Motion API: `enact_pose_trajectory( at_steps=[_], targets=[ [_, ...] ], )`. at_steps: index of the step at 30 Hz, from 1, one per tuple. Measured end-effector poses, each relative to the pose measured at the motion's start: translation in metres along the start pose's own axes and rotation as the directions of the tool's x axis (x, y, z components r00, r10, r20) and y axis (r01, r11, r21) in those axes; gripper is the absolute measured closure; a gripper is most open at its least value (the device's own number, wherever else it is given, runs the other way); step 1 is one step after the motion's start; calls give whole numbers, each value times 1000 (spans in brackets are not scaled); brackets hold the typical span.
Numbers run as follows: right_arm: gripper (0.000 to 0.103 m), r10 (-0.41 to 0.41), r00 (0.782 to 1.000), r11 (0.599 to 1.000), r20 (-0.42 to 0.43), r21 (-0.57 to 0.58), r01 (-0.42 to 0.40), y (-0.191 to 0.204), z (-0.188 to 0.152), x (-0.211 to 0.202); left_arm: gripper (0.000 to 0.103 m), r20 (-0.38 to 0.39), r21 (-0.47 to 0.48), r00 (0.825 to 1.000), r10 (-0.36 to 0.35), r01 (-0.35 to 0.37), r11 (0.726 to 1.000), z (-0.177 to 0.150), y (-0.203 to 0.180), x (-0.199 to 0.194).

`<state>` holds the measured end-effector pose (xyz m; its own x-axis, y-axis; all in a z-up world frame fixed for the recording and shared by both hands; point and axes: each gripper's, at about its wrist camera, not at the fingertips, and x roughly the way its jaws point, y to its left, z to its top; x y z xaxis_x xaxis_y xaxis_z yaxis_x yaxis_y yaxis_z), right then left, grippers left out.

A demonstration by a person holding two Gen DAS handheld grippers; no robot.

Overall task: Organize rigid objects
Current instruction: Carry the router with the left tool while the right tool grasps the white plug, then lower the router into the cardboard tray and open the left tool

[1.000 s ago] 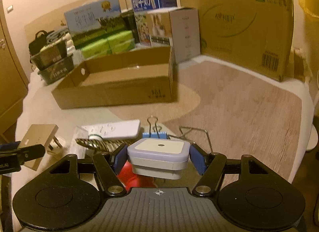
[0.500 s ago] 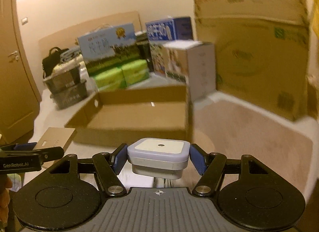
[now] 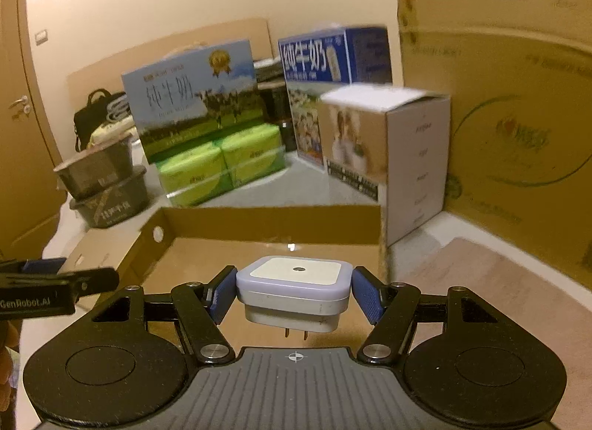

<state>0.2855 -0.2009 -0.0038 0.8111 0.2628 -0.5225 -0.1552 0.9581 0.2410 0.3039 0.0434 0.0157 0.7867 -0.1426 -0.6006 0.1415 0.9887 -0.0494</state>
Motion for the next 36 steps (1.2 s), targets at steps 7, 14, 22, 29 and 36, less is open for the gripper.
enact_pose_trajectory(
  at_steps=[7, 14, 22, 29, 36],
  targets=[
    [36, 13, 1000, 1000, -25, 20, -13, -5, -4, 26, 16, -50, -21, 998, -26, 25, 999, -4, 0, 29],
    [20, 18, 1000, 999, 3, 40, -19, -12, -4, 19, 11, 2, -50, 1000, -15, 15, 999, -9, 3, 12],
    [20, -26, 999, 999, 18, 48, 26, -13, -26, -46, 11, 63, -94, 998, -13, 19, 995, -34, 4, -56],
    [20, -53, 997, 998, 50, 44, 51, -6, -58, -118, 11, 75, -113, 997, -15, 23, 993, -68, -5, -115],
    [20, -65, 997, 998, 51, 10, 65, -1, -91, -171, 11, 65, -114, 998, -18, 25, 993, -105, -16, -156]
  ],
)
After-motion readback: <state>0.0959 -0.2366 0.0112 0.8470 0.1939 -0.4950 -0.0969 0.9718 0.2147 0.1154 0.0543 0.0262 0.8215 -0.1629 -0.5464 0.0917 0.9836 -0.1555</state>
